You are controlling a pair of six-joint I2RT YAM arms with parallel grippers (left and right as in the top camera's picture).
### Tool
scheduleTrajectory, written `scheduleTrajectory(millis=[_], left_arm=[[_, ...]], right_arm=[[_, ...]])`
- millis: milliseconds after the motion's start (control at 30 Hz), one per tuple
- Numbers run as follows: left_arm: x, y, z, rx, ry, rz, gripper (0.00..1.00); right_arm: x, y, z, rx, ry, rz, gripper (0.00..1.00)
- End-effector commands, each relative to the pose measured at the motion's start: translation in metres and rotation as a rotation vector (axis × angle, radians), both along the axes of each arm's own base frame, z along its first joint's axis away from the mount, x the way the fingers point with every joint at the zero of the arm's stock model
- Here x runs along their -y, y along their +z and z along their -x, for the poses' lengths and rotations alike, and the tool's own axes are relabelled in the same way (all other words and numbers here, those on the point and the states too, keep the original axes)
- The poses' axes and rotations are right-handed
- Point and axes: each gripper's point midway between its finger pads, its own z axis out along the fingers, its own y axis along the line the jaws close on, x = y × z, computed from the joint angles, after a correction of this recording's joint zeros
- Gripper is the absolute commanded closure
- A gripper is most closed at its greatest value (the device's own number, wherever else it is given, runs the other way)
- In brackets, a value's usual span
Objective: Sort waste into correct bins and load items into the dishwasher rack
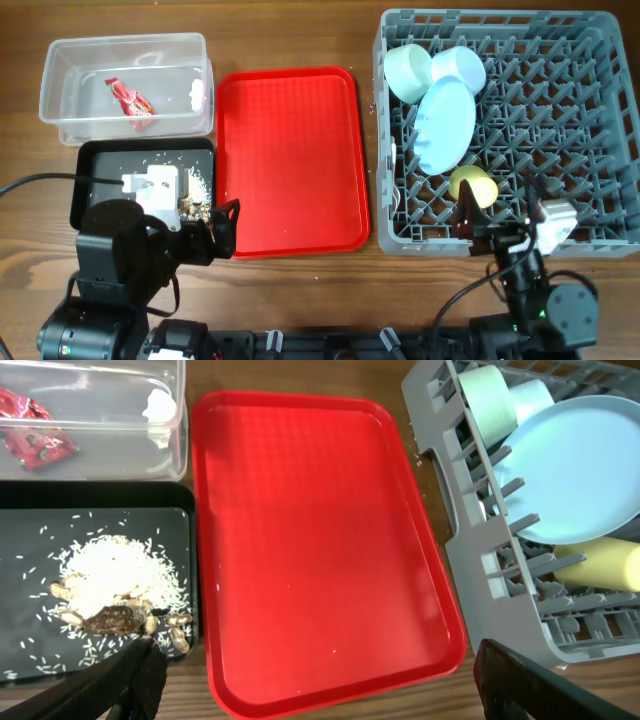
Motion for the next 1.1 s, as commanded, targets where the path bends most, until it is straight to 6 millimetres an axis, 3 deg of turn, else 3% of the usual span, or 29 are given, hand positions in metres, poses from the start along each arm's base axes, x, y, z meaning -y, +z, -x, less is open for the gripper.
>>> scheduleTrajectory(millis=[0,133,233,1067], left_arm=[[0.000,-0.002,0.000,0.005,-0.012,-0.020,0.00],[0.000,-0.002,0.000,0.005,-0.012,-0.020,0.00],[0.000,-0.002,0.000,0.005,-0.012,-0.020,0.00],[0.000,-0.002,0.003,0.005,-0.013,-0.020,0.00]], right_arm=[[0.006,-0.019,-0.006,0.061,-0.033,0.011,0.00],[0.006,-0.050,-0.017,0.042,-0.040,0.014,0.00],[-0.001,-0.094,-0.024,-0.049,-0.006,0.027,0.00],[-0.003,-0.095,-0.024,-0.047,0.005,0.039,0.00]])
